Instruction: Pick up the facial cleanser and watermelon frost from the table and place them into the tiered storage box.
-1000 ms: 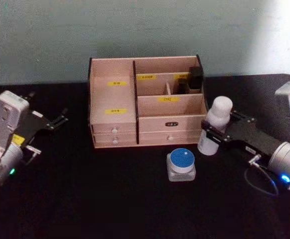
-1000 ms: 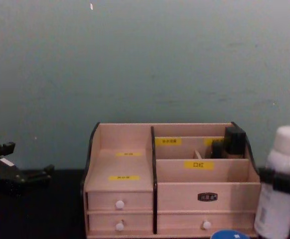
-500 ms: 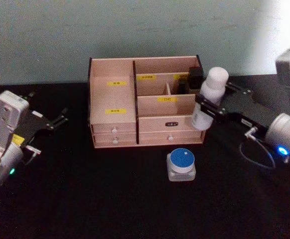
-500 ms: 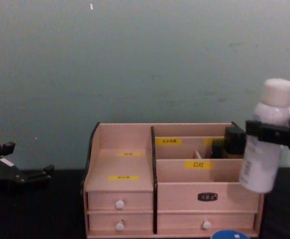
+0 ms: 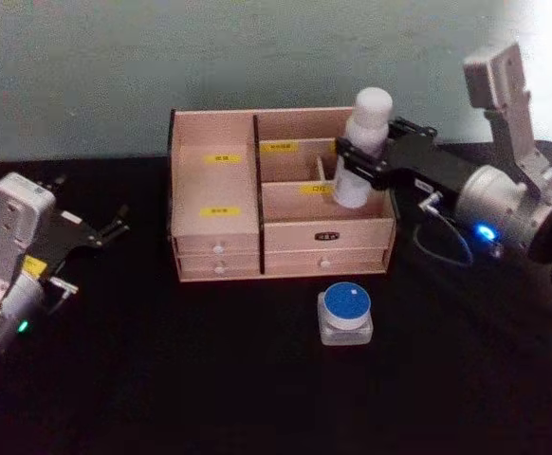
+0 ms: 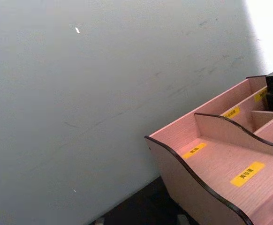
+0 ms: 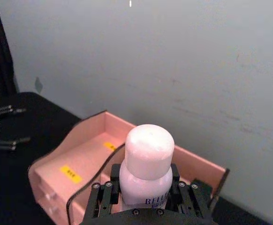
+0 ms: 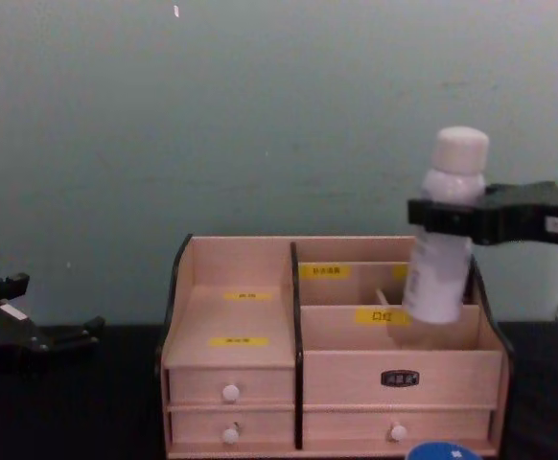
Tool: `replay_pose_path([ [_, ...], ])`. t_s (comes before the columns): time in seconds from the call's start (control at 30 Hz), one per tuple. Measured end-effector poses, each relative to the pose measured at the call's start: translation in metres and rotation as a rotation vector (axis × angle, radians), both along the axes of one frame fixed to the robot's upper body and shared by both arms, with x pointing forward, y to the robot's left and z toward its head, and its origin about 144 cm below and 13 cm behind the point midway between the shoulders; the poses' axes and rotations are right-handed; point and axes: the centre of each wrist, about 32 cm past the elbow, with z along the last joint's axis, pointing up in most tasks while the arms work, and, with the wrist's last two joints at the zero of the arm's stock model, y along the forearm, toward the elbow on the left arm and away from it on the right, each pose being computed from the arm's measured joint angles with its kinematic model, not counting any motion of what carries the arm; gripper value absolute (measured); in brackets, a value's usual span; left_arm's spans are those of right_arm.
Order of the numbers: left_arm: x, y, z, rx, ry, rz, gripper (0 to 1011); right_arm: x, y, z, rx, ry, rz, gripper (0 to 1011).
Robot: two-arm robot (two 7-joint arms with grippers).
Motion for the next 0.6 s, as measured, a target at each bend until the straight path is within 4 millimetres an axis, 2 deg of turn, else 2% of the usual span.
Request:
replay_pose_path([
  [0.2, 0.000, 0.000, 0.000, 0.000, 0.000, 0.000, 1001, 0.018, 0.012, 0.005, 0.008, -0.005, 0.002, 593],
  [0.6, 0.000, 0.000, 0.000, 0.000, 0.000, 0.000, 1001, 0.041, 0.030, 0.006, 0.009, 0.010, -0.003, 593],
])
